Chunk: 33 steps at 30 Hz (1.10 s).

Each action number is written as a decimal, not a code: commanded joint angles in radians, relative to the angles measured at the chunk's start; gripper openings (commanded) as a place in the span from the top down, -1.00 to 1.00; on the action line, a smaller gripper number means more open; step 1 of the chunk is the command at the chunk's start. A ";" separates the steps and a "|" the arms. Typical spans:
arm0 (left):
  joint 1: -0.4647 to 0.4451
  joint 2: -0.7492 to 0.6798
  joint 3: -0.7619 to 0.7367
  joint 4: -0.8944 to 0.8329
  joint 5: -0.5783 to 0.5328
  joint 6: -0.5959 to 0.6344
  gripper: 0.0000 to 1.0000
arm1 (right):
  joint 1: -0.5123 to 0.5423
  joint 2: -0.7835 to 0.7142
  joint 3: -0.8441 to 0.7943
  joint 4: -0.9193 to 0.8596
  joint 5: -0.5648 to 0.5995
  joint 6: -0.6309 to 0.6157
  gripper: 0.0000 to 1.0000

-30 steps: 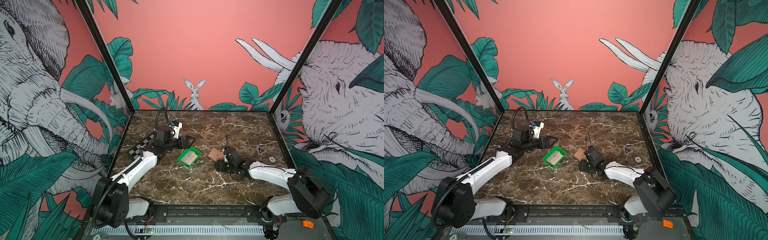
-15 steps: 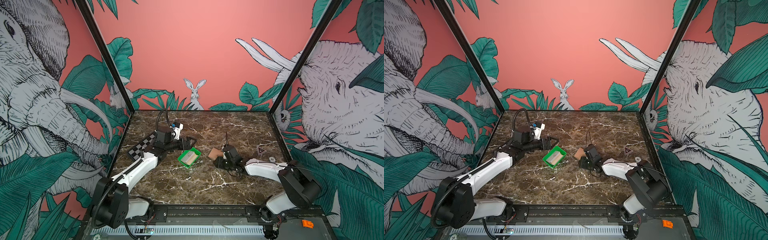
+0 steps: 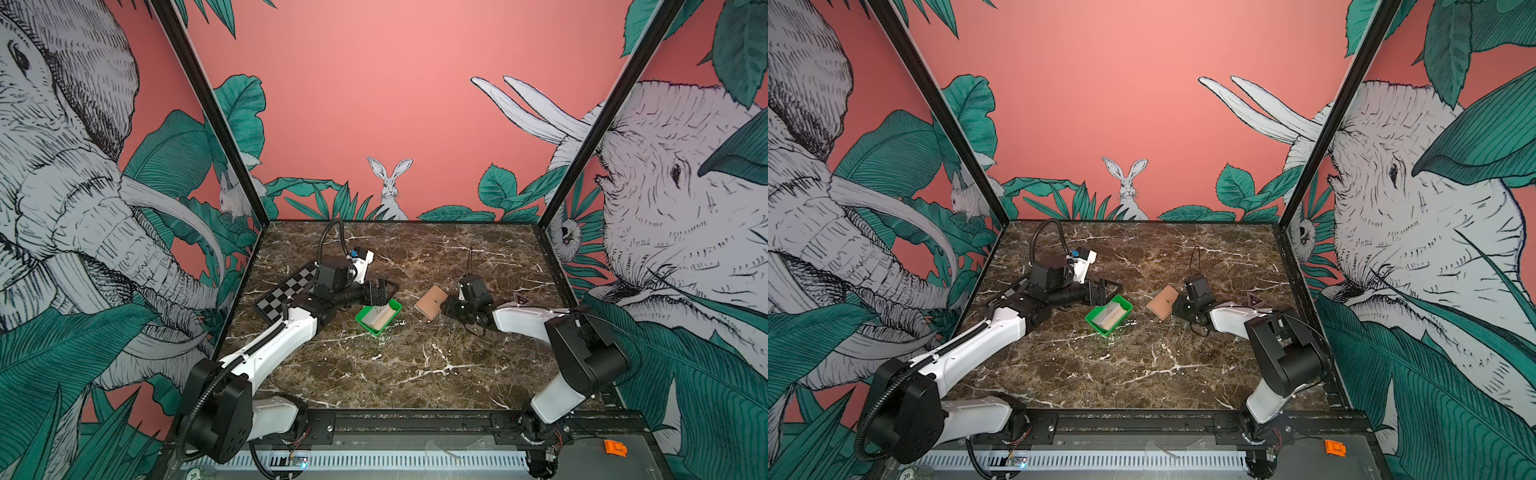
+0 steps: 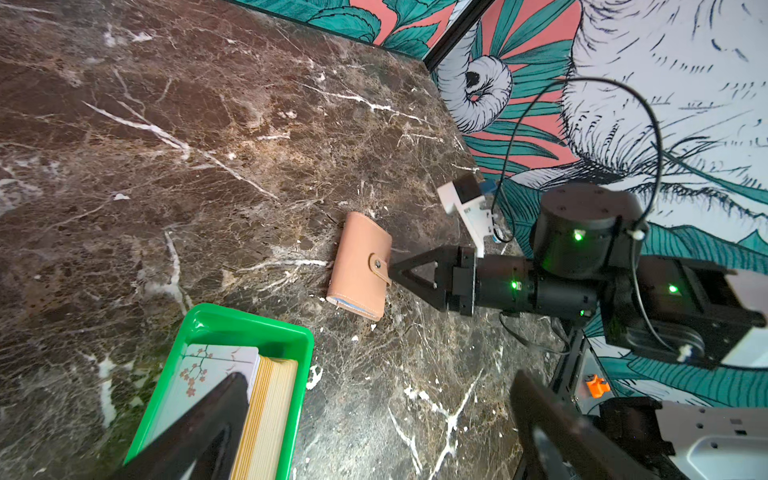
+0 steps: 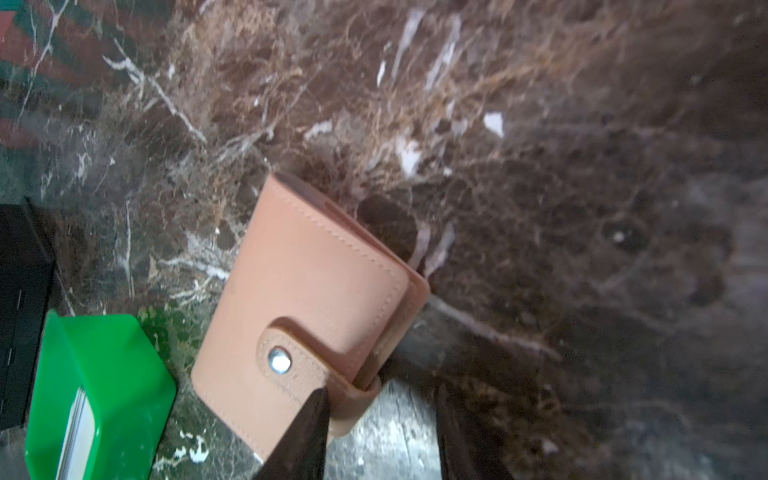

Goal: Put the credit cards into the card holder

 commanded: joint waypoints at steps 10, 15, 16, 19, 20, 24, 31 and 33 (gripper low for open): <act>-0.080 0.117 0.109 -0.058 -0.045 0.016 -0.98 | -0.025 -0.169 -0.067 -0.083 0.014 -0.075 0.22; -0.111 0.194 0.176 -0.098 -0.072 0.019 -0.91 | -0.020 -0.308 -0.141 -0.131 0.006 -0.109 0.14; -0.115 0.208 0.188 -0.099 -0.072 0.015 -0.90 | -0.017 -0.336 -0.155 -0.139 0.005 -0.115 0.12; -0.120 0.248 0.218 -0.099 -0.076 0.010 -0.88 | 0.004 -0.414 -0.185 -0.168 0.006 -0.140 0.06; -0.121 0.261 0.230 -0.104 -0.079 0.011 -0.85 | 0.011 -0.436 -0.193 -0.173 0.014 -0.142 0.05; -0.121 0.345 0.339 -0.204 -0.077 0.022 -0.72 | 0.026 -0.521 -0.237 -0.188 0.038 -0.138 0.04; -0.121 0.498 0.504 -0.343 -0.099 0.014 -0.51 | 0.030 -0.619 -0.261 -0.241 0.056 -0.147 0.02; -0.122 0.547 0.548 -0.372 -0.091 0.003 -0.45 | 0.034 -0.643 -0.261 -0.259 0.064 -0.150 0.02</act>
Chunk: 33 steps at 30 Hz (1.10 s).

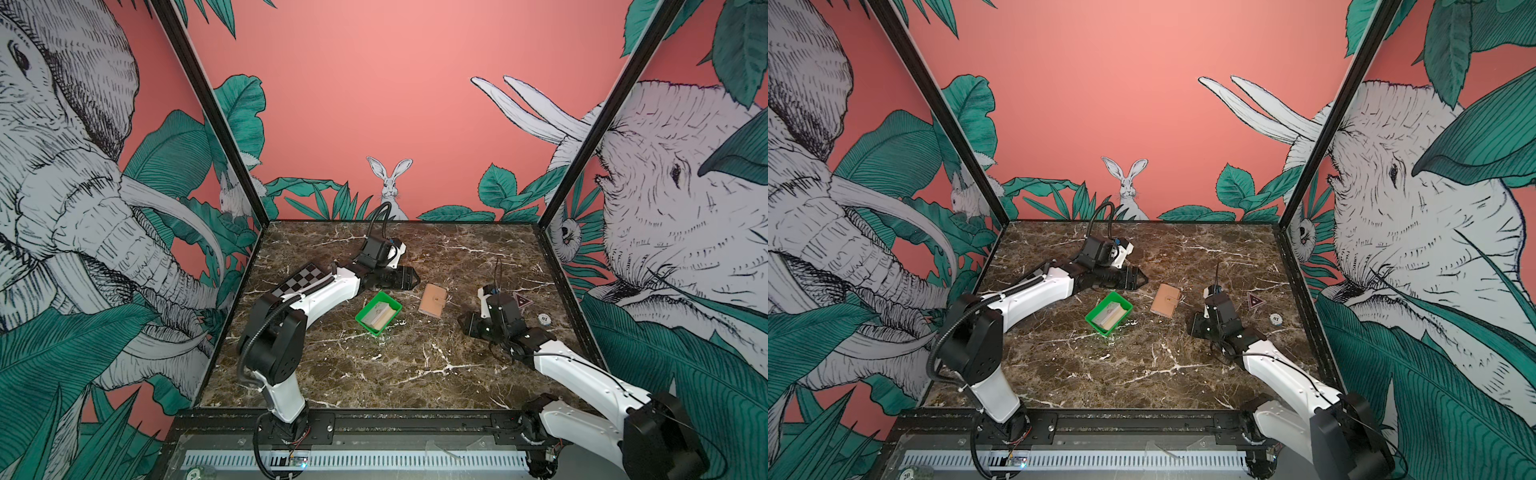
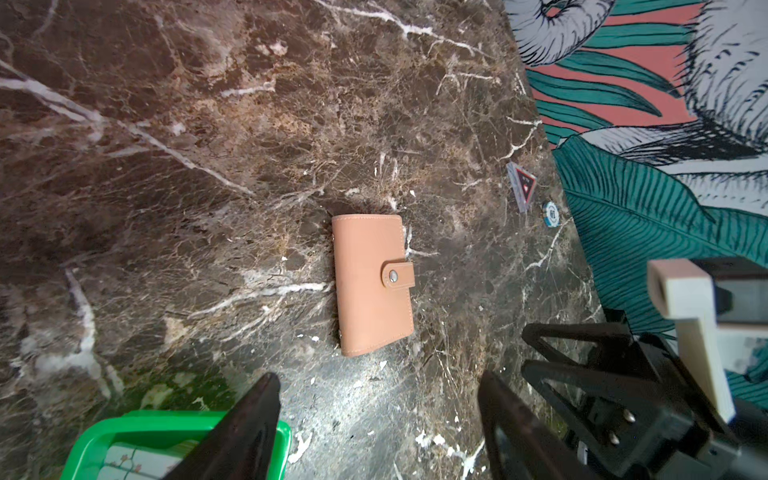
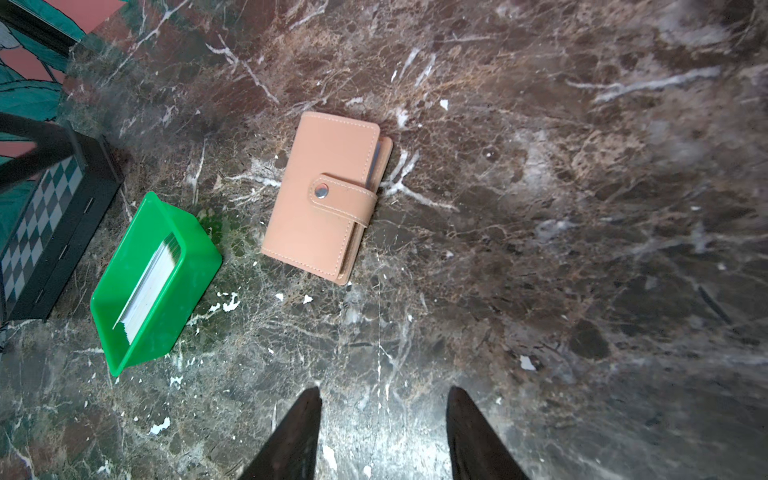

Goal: Put the credit cards into the card holder

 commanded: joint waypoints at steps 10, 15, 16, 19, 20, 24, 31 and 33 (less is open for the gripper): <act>-0.017 0.242 0.250 -0.182 -0.048 -0.006 -0.24 | 0.031 -0.103 -0.002 -0.085 0.062 -0.035 -0.04; -0.028 0.310 0.318 -0.194 -0.058 -0.004 -0.17 | 0.037 -0.119 -0.018 -0.092 0.072 -0.025 -0.06; -0.029 0.318 0.317 -0.175 -0.056 -0.007 -0.16 | 0.038 -0.121 -0.020 -0.097 0.073 -0.025 -0.06; -0.033 0.349 0.335 -0.145 -0.049 -0.012 -0.10 | 0.045 -0.120 -0.013 -0.114 0.078 -0.028 -0.08; -0.036 0.361 0.350 -0.151 -0.048 -0.009 -0.10 | 0.049 -0.122 -0.009 -0.121 0.083 -0.030 -0.09; -0.049 0.400 0.396 -0.163 -0.058 0.002 -0.11 | 0.062 -0.125 0.002 -0.141 0.104 -0.039 -0.10; -0.068 0.455 0.447 -0.172 -0.056 0.009 -0.13 | 0.081 -0.118 0.012 -0.148 0.118 -0.027 -0.15; -0.073 0.468 0.466 -0.187 -0.060 0.019 -0.14 | 0.084 -0.120 0.016 -0.151 0.123 -0.029 -0.15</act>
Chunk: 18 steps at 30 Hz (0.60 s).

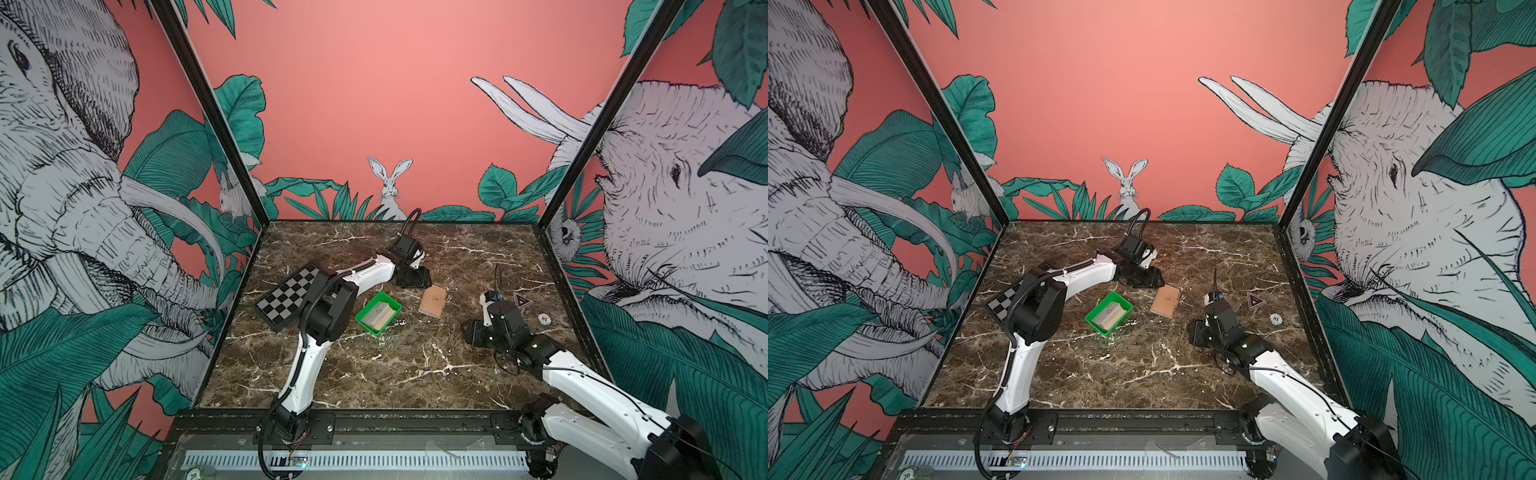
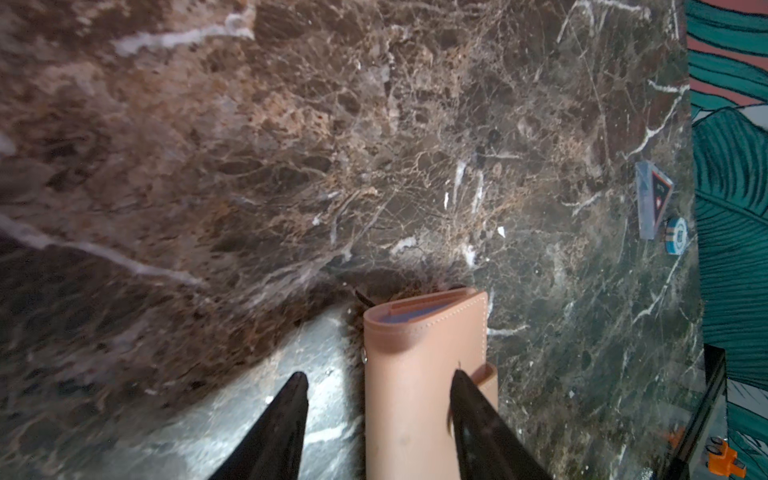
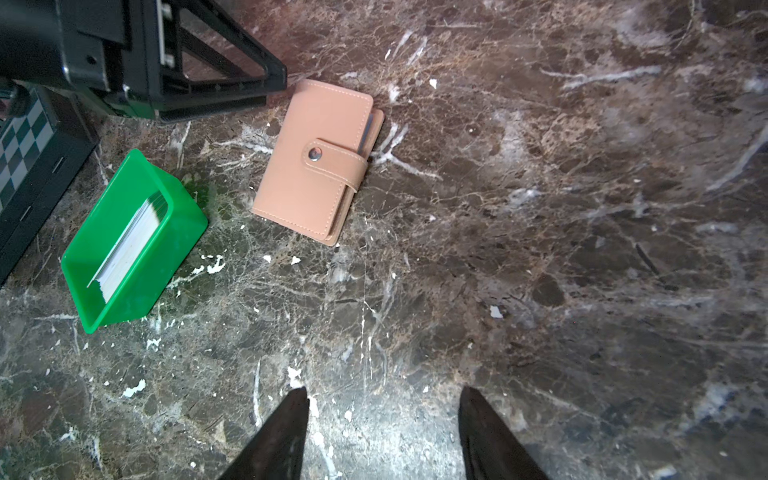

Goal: Put the credit cards into the card holder

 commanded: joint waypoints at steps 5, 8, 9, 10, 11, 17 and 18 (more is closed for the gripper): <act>-0.026 0.031 0.071 -0.049 0.011 0.035 -0.16 | 0.013 -0.001 0.032 -0.016 0.032 -0.008 -0.16; -0.029 0.043 0.084 -0.053 0.020 0.041 -0.16 | 0.016 0.002 0.037 -0.019 0.029 -0.005 -0.16; -0.030 0.048 0.088 -0.056 0.023 0.042 -0.16 | 0.017 0.002 0.039 -0.021 0.031 -0.004 -0.16; -0.030 0.050 0.090 -0.059 0.028 0.047 -0.16 | 0.018 -0.001 0.039 -0.021 0.031 -0.002 -0.16; -0.044 0.053 0.093 -0.062 0.030 0.048 -0.16 | 0.018 -0.002 0.039 -0.023 0.032 -0.002 -0.16; -0.078 0.054 0.083 -0.084 0.033 0.071 -0.13 | 0.019 -0.006 0.045 -0.043 0.058 0.003 -0.15; -0.081 0.052 0.077 -0.086 0.034 0.075 -0.13 | 0.019 -0.007 0.048 -0.049 0.063 0.004 -0.15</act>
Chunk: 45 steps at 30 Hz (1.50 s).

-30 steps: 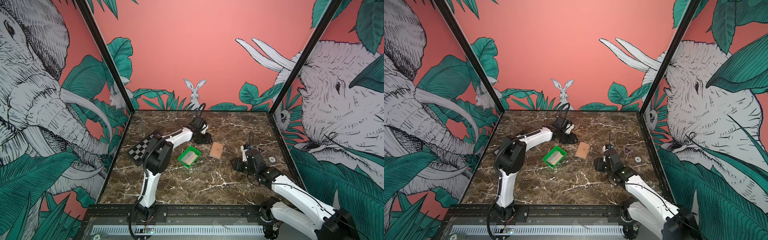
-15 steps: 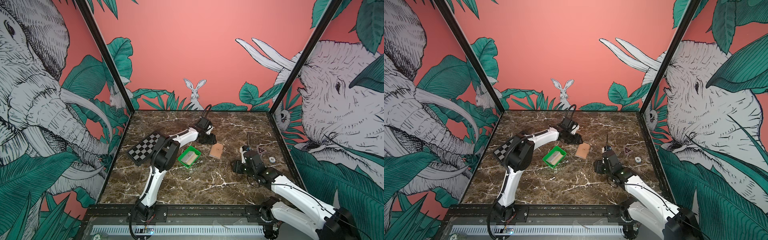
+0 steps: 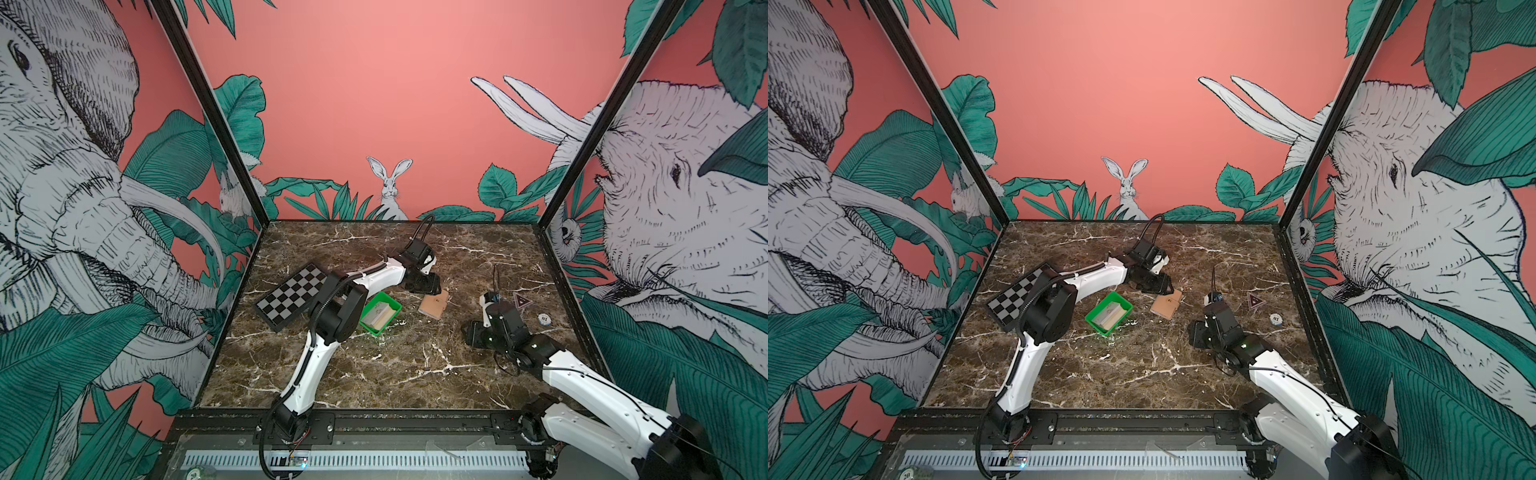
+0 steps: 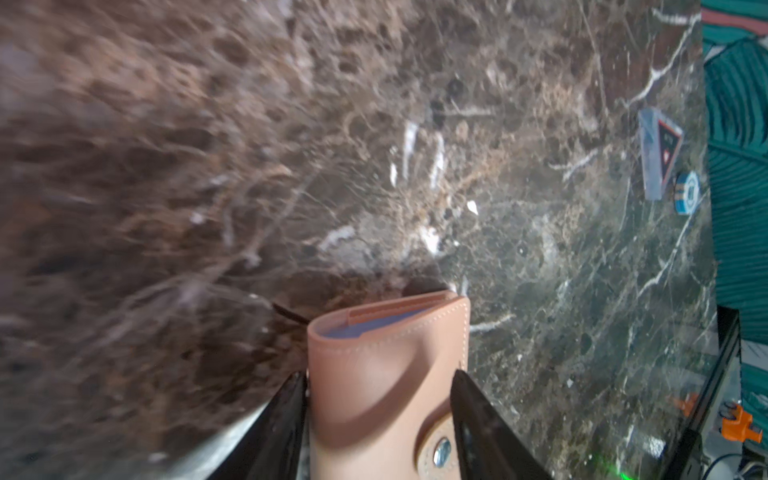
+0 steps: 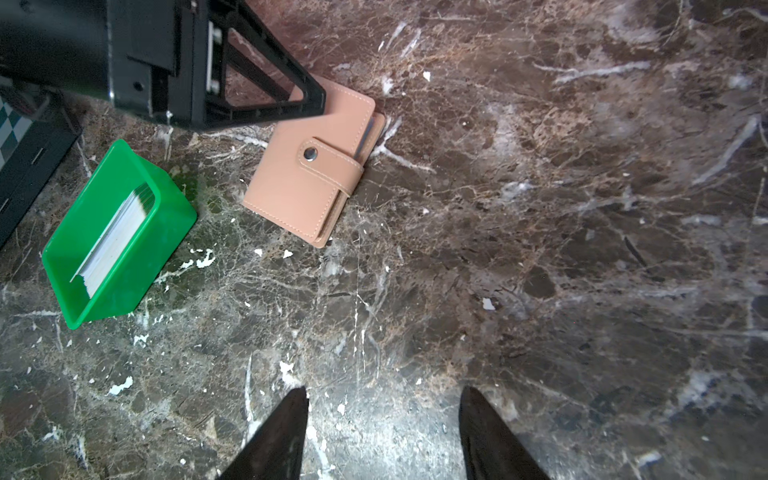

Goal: Put the credit cards into the card holder

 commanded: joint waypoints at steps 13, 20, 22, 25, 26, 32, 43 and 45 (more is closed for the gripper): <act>-0.044 -0.140 -0.201 0.030 0.046 -0.001 0.04 | 0.006 0.006 0.032 -0.023 0.054 0.030 -0.12; -0.071 -0.249 -0.339 0.095 0.048 -0.063 0.05 | 0.006 0.070 0.024 0.024 0.016 0.057 -0.09; -0.083 -0.272 -0.371 0.109 0.045 -0.086 0.06 | 0.006 0.088 0.027 0.034 0.011 0.061 -0.09; -0.097 -0.303 -0.416 0.130 0.044 -0.121 0.06 | 0.006 0.124 0.039 0.037 0.005 0.066 -0.07; -0.100 -0.311 -0.429 0.138 0.044 -0.130 0.06 | 0.006 0.133 0.041 0.038 0.000 0.069 -0.06; -0.124 -0.356 -0.494 0.193 0.067 -0.184 0.06 | 0.006 0.216 0.038 0.097 -0.055 0.108 0.08; -0.100 -0.397 -0.604 0.333 0.072 -0.332 0.08 | -0.018 0.338 0.077 0.189 -0.122 0.095 0.25; -0.093 -0.394 -0.618 0.368 0.090 -0.350 0.07 | -0.023 0.367 0.086 0.201 -0.129 0.096 0.30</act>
